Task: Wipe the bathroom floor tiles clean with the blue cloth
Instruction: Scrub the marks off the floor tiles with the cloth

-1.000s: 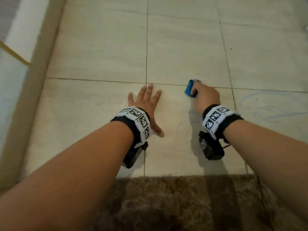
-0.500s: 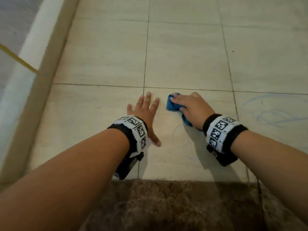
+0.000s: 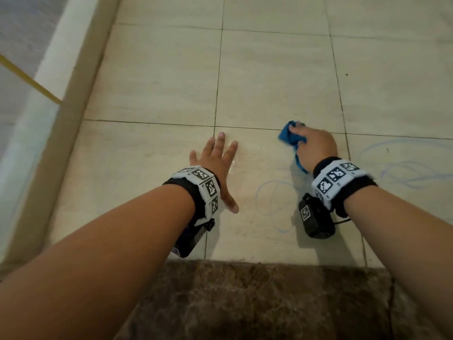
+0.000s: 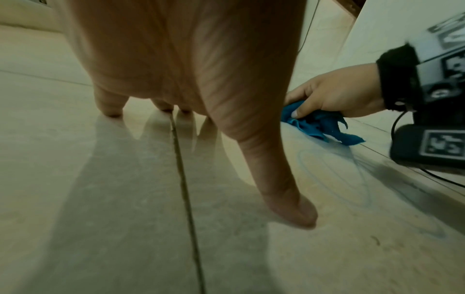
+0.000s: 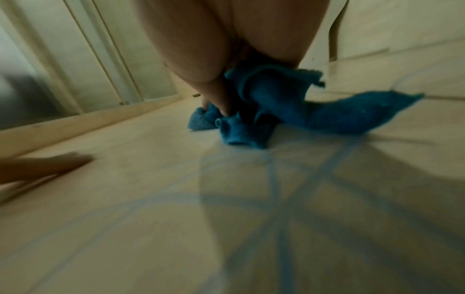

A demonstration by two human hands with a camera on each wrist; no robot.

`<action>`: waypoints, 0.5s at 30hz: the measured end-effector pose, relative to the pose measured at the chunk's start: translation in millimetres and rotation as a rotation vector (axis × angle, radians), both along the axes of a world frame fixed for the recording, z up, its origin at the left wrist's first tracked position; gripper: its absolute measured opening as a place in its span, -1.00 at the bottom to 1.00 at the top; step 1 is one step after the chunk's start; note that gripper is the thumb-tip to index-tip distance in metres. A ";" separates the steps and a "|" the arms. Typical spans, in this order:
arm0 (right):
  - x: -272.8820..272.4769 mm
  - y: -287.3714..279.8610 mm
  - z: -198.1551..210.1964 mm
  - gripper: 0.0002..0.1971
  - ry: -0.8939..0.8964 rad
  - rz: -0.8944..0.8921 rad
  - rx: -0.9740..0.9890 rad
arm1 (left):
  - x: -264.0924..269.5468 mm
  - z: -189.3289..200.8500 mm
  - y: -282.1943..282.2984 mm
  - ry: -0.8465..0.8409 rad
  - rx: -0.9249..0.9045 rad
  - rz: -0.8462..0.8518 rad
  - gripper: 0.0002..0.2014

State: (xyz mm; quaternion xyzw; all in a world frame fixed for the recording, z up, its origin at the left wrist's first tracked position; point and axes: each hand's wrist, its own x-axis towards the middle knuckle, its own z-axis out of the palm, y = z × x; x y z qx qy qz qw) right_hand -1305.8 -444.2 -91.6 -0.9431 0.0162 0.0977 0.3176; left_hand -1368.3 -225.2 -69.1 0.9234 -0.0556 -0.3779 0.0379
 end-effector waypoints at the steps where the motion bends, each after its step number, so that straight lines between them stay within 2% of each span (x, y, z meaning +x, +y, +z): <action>1: -8.5 5.5 -1.4 -0.60 -0.020 0.084 -0.021 | -0.1 -0.3 0.0 -0.001 0.000 -0.001 0.52; 4: -19.4 8.8 -1.3 -0.52 -0.045 0.349 -0.112 | 0.3 -1.1 0.2 -0.007 0.005 -0.005 0.52; 5: -11.3 0.7 0.7 -0.49 -0.051 0.326 -0.123 | 0.1 -0.7 0.4 -0.007 0.003 -0.003 0.52; 8: 15.8 -31.2 4.7 -0.49 -0.012 -0.003 -0.180 | -0.1 -1.0 1.0 -0.006 -0.005 0.000 0.52; 10: 10.9 -32.9 7.1 -0.51 0.027 -0.056 -0.261 | 0.4 -2.1 1.9 -0.005 -0.009 0.001 0.52; 15: -45.0 14.2 17.9 -0.50 -0.037 0.379 -0.405 | 1.8 -2.8 1.9 -0.018 0.009 -0.013 0.51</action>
